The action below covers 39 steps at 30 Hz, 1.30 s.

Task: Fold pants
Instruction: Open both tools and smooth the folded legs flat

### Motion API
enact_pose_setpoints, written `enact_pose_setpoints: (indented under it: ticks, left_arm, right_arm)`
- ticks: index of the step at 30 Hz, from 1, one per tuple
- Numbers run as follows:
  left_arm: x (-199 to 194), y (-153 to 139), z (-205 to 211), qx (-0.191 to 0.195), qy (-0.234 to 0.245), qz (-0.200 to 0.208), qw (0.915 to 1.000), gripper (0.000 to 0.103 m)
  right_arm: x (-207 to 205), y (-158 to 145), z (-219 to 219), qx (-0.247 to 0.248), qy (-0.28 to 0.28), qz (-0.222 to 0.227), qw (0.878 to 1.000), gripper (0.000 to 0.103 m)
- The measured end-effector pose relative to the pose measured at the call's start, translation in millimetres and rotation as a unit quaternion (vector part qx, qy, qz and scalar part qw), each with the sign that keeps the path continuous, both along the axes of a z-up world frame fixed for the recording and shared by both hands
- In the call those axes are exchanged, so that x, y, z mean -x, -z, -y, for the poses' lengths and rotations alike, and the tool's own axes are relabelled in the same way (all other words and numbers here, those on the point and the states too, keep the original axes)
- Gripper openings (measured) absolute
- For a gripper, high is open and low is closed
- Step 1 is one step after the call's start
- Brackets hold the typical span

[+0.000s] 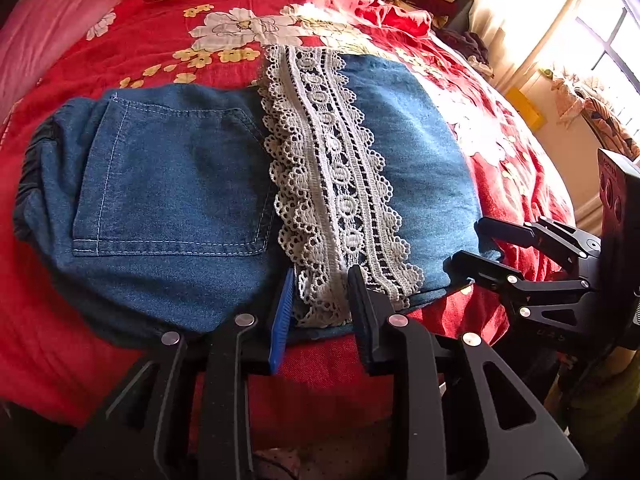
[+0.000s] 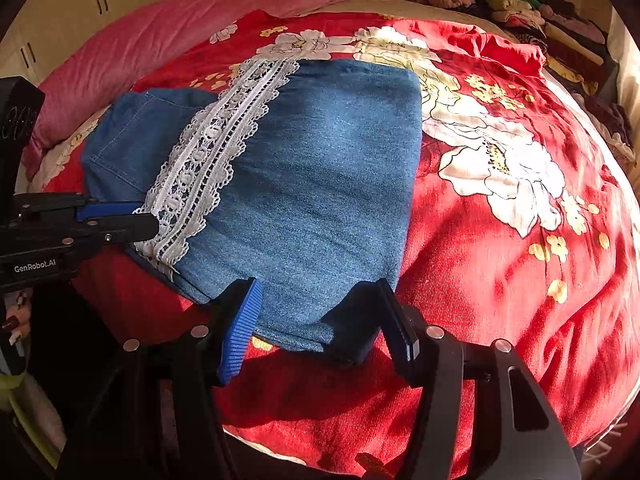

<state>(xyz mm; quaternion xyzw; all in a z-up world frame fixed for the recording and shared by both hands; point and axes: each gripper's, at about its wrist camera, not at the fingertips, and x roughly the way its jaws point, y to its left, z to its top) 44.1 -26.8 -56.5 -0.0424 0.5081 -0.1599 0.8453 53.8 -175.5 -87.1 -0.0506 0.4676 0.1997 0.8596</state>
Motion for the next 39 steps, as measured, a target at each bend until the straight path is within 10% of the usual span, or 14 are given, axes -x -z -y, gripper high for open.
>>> enact_pose_setpoints:
  ticks: [15,19,39]
  left_arm:
    - [3,-10,2,-0.001,0.000,0.008,1.0000,0.027]
    - [5,-15,3,0.000,0.000,0.012,0.9999,0.031]
    - [14,-39,-11,-0.010,-0.029,0.046,0.9985,0.083]
  right_arm:
    - [4,-20,20,-0.037,0.031,0.009,0.999,0.065]
    - [7,-25,24,-0.041,0.040,0.017,0.998,0.085]
    - [12,-50,22,-0.043,0.046,0.046,0.997,0.090]
